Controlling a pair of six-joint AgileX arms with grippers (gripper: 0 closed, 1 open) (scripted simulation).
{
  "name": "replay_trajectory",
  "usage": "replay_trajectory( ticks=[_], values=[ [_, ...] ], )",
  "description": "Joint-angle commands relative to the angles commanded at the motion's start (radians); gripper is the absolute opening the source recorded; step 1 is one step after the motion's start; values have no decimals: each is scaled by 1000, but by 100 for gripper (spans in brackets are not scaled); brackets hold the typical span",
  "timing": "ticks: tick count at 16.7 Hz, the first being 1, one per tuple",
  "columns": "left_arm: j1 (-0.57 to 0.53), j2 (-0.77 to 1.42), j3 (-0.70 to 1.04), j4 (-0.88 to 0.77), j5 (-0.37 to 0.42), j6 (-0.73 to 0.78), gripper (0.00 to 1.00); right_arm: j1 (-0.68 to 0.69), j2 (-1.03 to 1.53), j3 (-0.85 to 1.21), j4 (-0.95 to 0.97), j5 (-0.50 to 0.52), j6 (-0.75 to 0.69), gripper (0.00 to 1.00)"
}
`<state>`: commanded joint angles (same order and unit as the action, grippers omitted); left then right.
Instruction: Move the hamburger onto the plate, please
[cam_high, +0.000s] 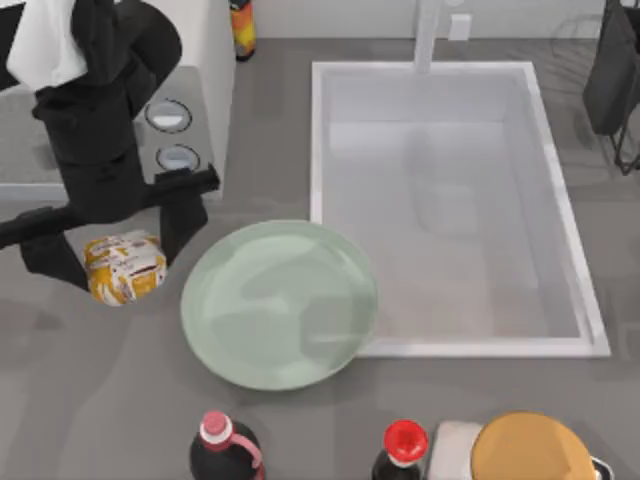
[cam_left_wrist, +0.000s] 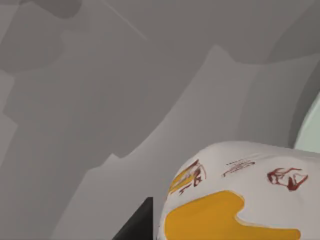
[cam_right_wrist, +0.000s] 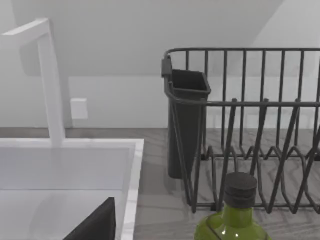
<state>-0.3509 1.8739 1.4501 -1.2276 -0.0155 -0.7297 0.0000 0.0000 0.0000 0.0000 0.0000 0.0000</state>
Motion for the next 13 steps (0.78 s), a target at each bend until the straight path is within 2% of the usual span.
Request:
replay_trajectory(
  ticks=[7,10,13],
  values=[
    [-174,219,238,-79,-15,-872,0,0,0,0,0,0,0,100],
    [-233,273,315,-89,-22,-1147,0,0,0,0,0,0,0,100],
    [-274,298,365,-85,-29,-1329,0,0,0,0,0,0,0,100]
  ],
)
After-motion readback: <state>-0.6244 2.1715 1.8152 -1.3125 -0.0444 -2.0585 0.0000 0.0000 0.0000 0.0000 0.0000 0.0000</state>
